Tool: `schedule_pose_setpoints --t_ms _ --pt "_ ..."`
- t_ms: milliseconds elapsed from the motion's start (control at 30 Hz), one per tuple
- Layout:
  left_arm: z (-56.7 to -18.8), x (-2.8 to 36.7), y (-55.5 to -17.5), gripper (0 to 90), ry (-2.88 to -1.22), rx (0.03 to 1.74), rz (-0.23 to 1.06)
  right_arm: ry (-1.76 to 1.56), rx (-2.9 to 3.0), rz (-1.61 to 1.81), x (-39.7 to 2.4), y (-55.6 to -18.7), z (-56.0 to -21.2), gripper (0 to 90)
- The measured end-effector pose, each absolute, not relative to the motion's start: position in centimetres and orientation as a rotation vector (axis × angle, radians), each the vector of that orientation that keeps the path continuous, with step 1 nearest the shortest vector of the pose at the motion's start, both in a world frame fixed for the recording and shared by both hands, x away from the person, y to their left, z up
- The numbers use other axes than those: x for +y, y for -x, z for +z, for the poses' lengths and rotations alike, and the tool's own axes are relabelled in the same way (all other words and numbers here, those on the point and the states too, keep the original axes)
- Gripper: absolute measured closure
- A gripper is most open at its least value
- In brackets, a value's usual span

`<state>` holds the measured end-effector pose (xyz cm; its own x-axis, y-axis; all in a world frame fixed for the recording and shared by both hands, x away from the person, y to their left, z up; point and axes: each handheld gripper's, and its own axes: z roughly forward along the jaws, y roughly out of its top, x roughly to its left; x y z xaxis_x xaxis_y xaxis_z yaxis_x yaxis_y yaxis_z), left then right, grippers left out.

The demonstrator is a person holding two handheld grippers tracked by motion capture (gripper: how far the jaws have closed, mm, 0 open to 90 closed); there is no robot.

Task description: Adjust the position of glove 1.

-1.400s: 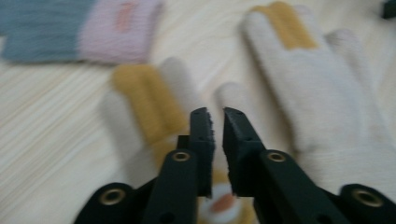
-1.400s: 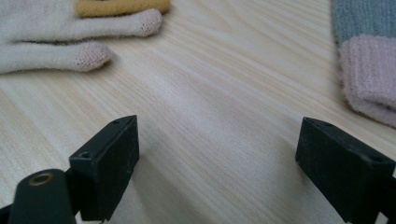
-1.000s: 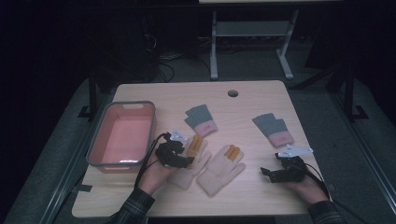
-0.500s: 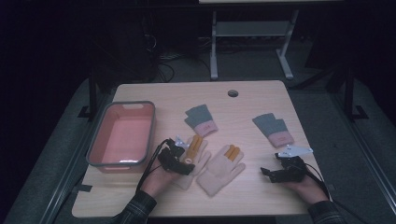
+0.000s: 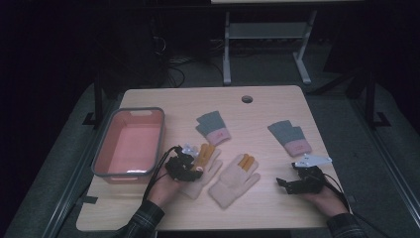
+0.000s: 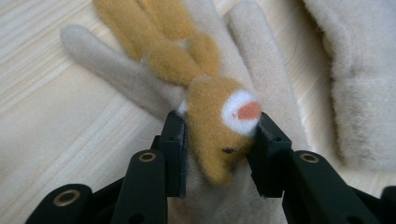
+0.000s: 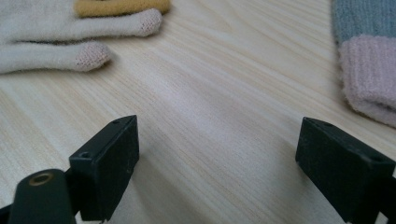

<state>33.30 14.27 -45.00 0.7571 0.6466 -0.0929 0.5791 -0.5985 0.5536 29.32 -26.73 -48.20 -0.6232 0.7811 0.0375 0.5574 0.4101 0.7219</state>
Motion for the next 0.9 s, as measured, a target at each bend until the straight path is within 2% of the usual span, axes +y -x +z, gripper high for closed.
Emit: schedule_pose_setpoints --t_ms 400,900 --pt "-42.4 15.0 -33.0 62.6 -2.277 0.886 0.096 -1.16 2.363 1.037 -26.7 -29.3 -48.2 12.9" --pt "-39.3 13.7 -32.8 62.6 -2.185 0.781 0.01 -1.161 2.362 1.038 -26.7 -29.3 -48.2 12.9"
